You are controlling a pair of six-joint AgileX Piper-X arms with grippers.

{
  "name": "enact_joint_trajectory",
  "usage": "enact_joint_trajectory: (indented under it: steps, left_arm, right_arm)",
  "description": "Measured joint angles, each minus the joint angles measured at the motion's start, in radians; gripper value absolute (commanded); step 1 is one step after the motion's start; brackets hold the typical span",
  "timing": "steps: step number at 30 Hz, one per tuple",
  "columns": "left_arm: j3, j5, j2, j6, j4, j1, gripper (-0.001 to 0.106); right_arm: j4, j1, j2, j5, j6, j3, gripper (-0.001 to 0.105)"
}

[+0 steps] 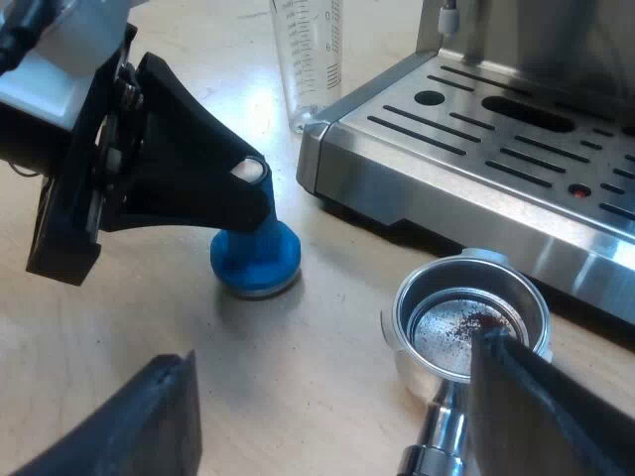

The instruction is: Grind coffee beans and then tamp

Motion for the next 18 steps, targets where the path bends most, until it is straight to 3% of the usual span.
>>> enact_joint_trajectory:
  steps: [1,2,3,5,13,18]
  left_arm:
    - [0.0,0.0,0.0,0.0,0.0,0.0,0.035]
    - [0.0,0.0,0.0,0.0,0.0,0.0,0.049]
    - [0.0,0.0,0.0,-0.003,0.0,0.0,0.055]
    - [0.0,0.0,0.0,-0.003,0.0,0.0,0.062]
    - [0.0,0.0,-0.008,-0.003,-0.005,0.0,0.063]
    - [0.0,0.0,-0.089,-0.003,0.012,0.0,0.063]
  right_arm:
    - [0.0,0.0,0.0,0.0,0.0,0.0,0.059]
    - [0.0,0.0,0.0,0.0,0.0,0.0,0.059]
    - [0.0,0.0,0.0,0.0,0.0,0.0,0.059]
    - [0.0,0.0,0.0,0.0,0.0,0.0,0.059]
    - [0.0,0.0,0.0,0.0,0.0,0.0,0.059]
    - [0.0,0.0,0.0,0.0,0.0,0.0,0.059]
